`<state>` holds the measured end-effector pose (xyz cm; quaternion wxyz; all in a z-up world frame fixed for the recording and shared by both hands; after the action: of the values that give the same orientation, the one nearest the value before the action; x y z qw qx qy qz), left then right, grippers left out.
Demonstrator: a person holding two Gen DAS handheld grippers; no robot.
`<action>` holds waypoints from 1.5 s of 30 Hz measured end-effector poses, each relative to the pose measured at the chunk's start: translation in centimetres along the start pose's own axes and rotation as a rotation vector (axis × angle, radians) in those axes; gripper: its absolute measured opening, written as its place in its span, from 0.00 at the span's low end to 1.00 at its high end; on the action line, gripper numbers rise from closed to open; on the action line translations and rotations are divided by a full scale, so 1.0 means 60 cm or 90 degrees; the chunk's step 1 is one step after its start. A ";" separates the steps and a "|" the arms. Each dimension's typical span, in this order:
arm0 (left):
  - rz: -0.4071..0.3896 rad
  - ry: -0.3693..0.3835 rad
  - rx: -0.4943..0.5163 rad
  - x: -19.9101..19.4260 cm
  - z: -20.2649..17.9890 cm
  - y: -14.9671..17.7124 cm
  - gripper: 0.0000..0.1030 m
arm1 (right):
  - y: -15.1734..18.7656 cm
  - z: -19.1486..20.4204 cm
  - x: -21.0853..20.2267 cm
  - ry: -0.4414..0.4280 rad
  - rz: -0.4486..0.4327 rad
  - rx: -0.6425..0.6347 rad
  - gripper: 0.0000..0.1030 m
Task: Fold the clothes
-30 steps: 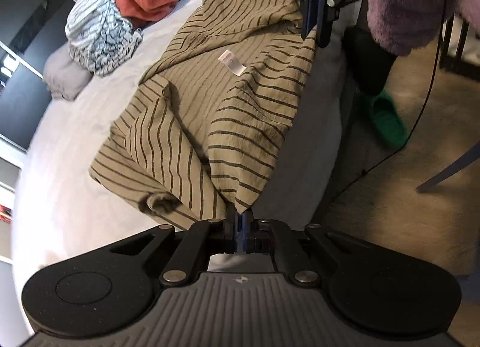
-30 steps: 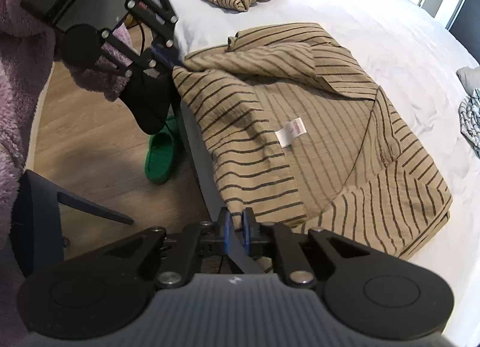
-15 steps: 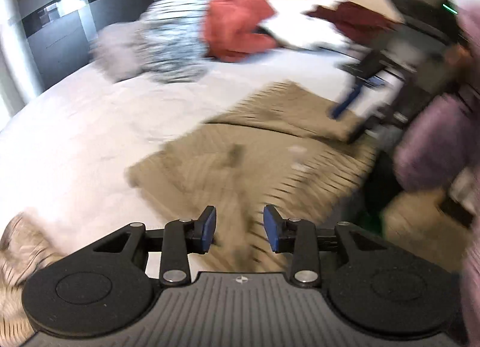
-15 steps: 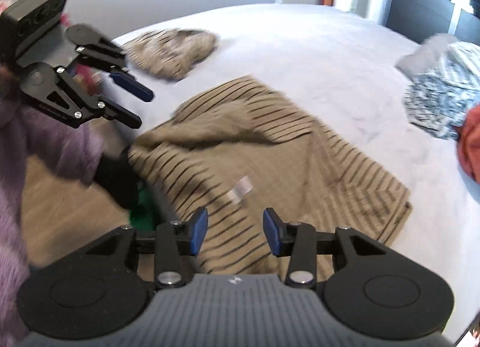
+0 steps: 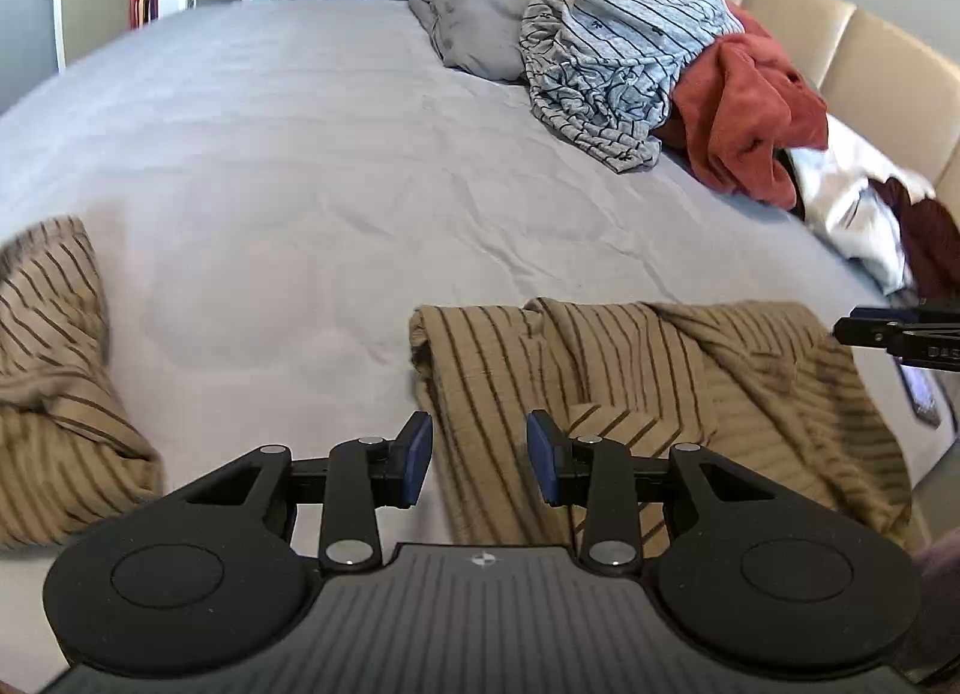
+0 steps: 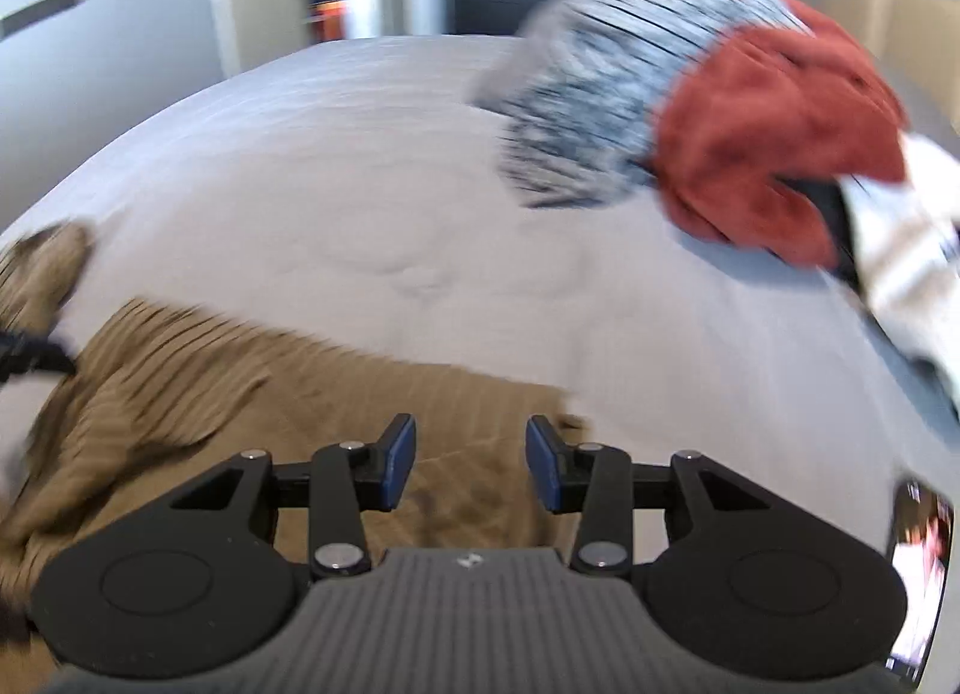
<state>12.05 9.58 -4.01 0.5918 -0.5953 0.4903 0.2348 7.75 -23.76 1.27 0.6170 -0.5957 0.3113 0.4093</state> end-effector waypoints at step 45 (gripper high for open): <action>0.055 0.055 -0.061 -0.034 0.021 0.080 0.02 | 0.117 0.276 -0.077 -0.201 -0.010 -0.225 0.34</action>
<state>7.47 12.24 -4.78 0.5301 -0.6109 0.5288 0.2572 -2.26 -8.29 3.53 0.5472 -0.6257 0.1298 0.5406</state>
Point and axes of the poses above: each gripper's, at about its wrist camera, not at the fingertips, and x roughly the way its jaws point, z to its left, y to its underside, the point moved 2 cm from there along x, roughly the way its jaws point, and after that the axes turned 13 degrees about z, right-handed, at the moved point
